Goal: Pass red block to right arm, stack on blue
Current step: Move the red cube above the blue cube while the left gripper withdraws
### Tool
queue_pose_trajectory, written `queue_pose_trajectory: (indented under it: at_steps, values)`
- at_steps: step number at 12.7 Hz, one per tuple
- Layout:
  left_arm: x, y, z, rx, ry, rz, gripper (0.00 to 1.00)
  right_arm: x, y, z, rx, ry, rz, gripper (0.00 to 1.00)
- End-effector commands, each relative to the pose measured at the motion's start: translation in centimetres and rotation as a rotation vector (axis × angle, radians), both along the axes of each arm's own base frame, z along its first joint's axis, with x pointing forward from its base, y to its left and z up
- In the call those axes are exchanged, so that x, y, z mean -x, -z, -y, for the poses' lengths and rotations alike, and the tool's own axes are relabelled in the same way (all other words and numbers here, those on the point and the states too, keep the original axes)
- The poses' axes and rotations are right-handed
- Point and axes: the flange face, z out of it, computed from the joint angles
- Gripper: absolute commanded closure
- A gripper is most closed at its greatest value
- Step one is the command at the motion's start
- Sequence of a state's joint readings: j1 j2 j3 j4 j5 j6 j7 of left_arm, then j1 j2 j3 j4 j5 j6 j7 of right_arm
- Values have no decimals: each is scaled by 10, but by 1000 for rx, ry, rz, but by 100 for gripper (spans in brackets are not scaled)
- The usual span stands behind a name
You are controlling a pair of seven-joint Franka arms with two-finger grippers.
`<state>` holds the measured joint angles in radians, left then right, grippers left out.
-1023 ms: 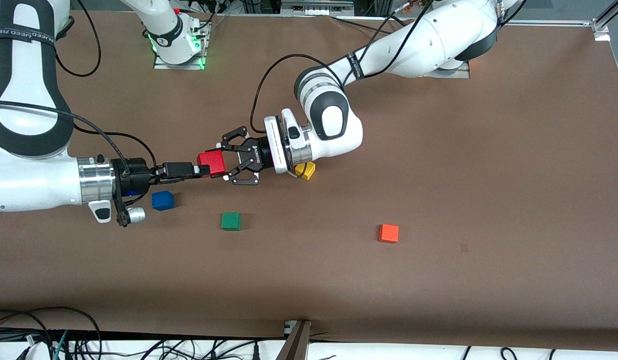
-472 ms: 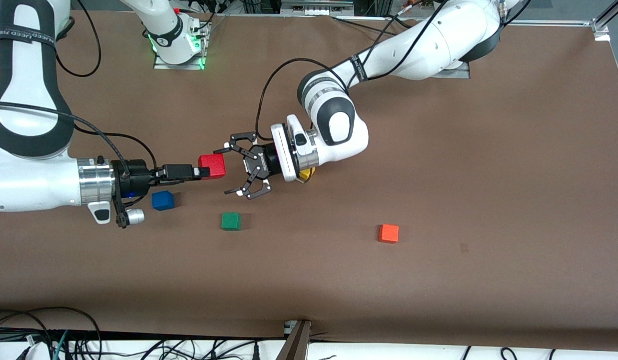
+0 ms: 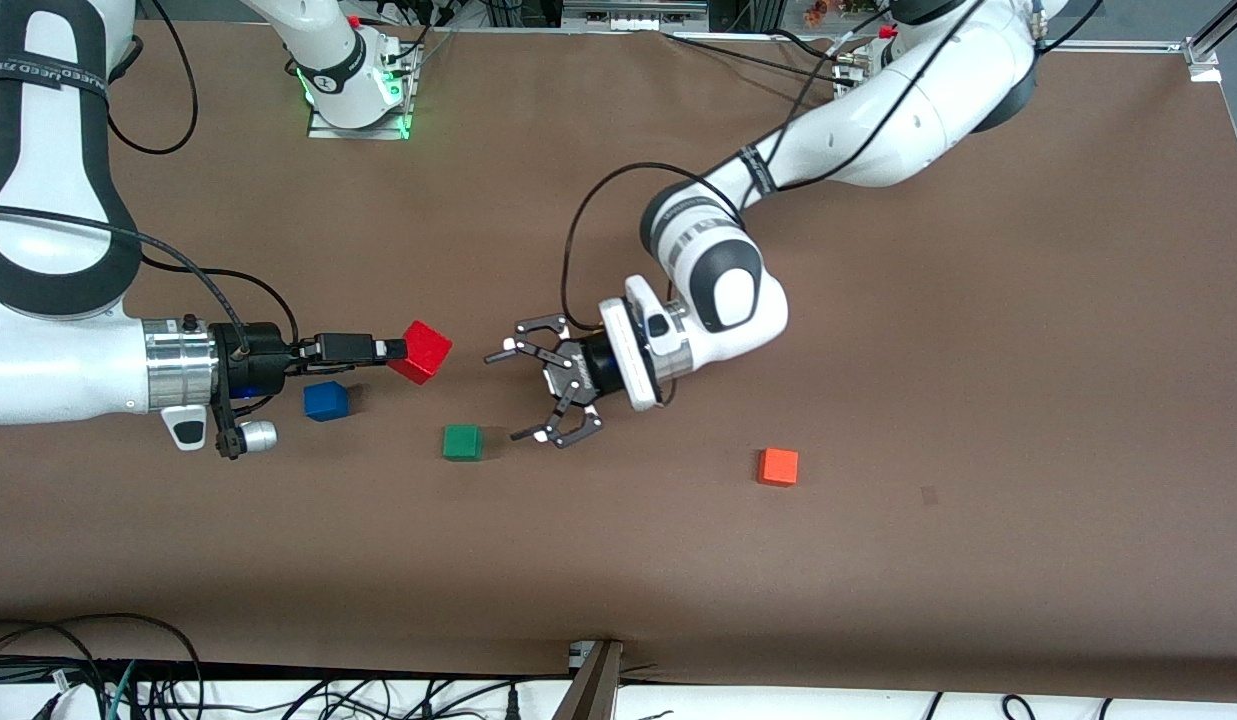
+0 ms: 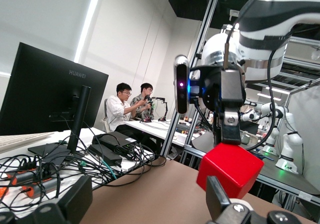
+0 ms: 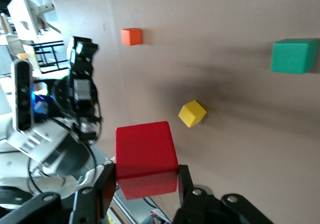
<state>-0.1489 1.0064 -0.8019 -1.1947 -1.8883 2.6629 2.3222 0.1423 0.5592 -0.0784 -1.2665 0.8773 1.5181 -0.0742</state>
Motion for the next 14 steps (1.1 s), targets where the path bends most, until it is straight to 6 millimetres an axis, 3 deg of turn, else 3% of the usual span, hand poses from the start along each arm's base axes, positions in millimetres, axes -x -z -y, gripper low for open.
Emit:
queue_pose_trajectory:
  at_steps: [1, 3, 6, 8, 11, 13, 14]
  values:
    - [17, -4, -32, -13, 64, 24, 0, 1, -5, 7, 40, -48, 30, 100]
    - [13, 5, -52, 2, 98, 48, 0, 2, 0, 13, 105, -71, 37, 100]
    - [5, 14, -100, -49, 88, 57, 0, 4, 8, 26, 215, -154, 82, 100]
    - [-14, 15, -136, -67, 62, 82, 0, 4, 15, 47, 289, -193, 102, 100]
    - [-46, 17, -211, -174, 178, 191, 0, 5, 26, 67, 433, -273, 116, 100]
    - [-58, 24, -282, -262, 361, 144, 0, 3, 38, 75, 515, -299, 106, 100]
    - [-66, 17, -324, -335, 416, 141, 0, 3, 51, 81, 562, -319, 86, 100]
